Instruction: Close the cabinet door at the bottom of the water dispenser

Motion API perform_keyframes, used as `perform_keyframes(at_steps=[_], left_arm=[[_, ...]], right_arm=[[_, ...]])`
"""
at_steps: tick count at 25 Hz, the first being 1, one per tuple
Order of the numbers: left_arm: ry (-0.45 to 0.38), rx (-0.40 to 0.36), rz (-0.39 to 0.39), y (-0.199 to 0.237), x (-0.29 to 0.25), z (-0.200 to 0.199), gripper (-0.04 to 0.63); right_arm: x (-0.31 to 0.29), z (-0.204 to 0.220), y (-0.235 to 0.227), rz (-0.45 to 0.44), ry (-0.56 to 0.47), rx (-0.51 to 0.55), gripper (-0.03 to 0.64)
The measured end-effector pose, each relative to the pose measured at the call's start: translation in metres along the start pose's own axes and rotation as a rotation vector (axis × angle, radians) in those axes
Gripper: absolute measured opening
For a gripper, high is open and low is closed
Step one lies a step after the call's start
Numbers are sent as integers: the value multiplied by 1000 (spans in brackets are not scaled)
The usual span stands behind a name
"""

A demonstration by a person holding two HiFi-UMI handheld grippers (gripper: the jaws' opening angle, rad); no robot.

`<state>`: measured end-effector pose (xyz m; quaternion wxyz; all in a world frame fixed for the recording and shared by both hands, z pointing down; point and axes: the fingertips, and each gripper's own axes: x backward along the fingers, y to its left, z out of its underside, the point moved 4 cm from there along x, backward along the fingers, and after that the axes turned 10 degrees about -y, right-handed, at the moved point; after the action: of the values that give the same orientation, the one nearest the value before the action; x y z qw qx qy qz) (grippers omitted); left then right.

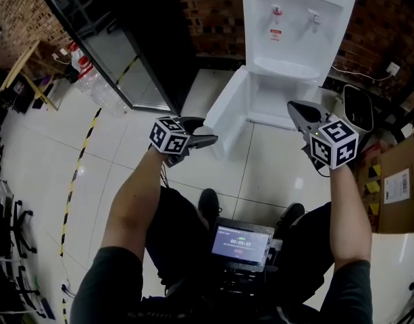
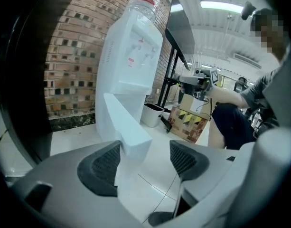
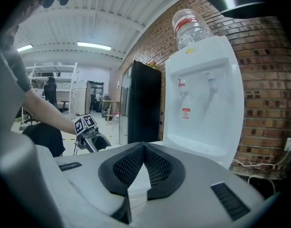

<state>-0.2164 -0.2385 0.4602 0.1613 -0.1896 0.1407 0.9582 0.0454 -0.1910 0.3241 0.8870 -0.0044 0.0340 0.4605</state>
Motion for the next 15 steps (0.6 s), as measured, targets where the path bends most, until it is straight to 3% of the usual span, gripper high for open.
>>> perform_keyframes(at_steps=[9, 15], left_arm=[[85, -102, 104, -38, -28, -6, 325], [106, -112, 190, -57, -53, -14, 305]], right_arm=[[26, -1, -15, 38, -3, -13, 0], [49, 6, -37, 85, 9, -34, 0]])
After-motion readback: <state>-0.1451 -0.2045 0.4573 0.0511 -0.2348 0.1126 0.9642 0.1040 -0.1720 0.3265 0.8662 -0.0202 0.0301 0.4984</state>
